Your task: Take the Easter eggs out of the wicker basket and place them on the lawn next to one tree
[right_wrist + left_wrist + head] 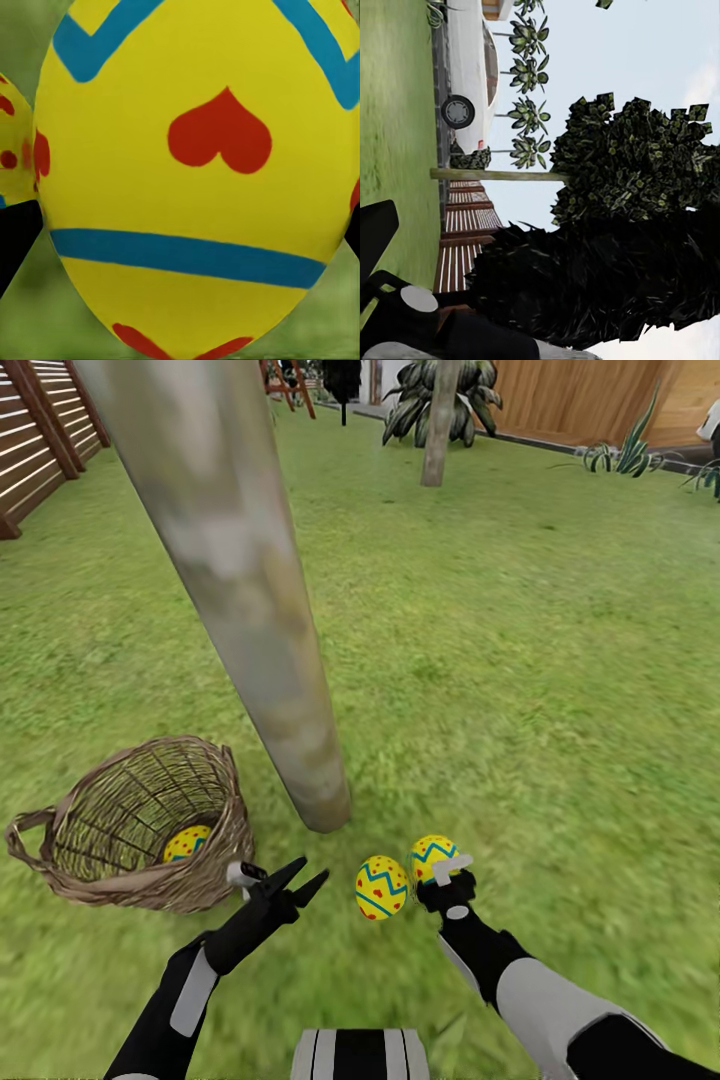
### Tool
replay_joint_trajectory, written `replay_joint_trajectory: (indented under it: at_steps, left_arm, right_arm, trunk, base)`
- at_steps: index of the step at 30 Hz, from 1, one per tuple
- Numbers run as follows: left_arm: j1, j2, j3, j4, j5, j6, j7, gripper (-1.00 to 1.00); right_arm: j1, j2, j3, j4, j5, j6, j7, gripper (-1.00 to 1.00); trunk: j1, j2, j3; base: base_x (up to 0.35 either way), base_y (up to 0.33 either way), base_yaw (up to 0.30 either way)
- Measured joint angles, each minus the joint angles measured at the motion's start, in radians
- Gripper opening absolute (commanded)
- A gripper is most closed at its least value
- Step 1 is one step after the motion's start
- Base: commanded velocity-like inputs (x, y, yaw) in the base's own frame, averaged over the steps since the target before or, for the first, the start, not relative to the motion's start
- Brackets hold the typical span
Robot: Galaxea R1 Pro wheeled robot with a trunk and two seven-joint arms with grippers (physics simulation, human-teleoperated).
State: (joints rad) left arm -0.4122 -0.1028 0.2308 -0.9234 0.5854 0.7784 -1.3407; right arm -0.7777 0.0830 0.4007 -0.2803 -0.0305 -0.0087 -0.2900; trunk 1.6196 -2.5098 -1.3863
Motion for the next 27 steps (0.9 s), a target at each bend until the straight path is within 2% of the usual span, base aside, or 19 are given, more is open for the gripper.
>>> replay_joint_trajectory:
  at_steps: [4, 22, 27]
  left_arm:
    - [0.000, 0.000, 0.000, 0.000, 0.000, 0.000, 0.000, 1.00]
    - [0.000, 0.000, -0.002, 0.017, -0.002, -0.005, 0.003, 1.00]
    - [0.000, 0.000, -0.001, 0.017, -0.002, -0.006, 0.002, 1.00]
  right_arm:
    - [-0.003, -0.001, -0.025, 0.000, 0.001, 0.005, 0.001, -1.00]
    - [-0.025, -0.002, -0.022, 0.007, 0.012, 0.016, 0.001, -1.00]
    - [-0.025, 0.001, -0.022, 0.003, 0.013, 0.017, -0.001, -1.00]
  trunk:
    - [0.002, -0.001, -0.015]
    - [0.010, -0.005, -0.085]
    - [0.010, -0.005, -0.089]
  base:
    - [0.000, 0.000, 0.000]
    - [0.000, 0.000, 0.000]
    - [0.000, 0.000, 0.000]
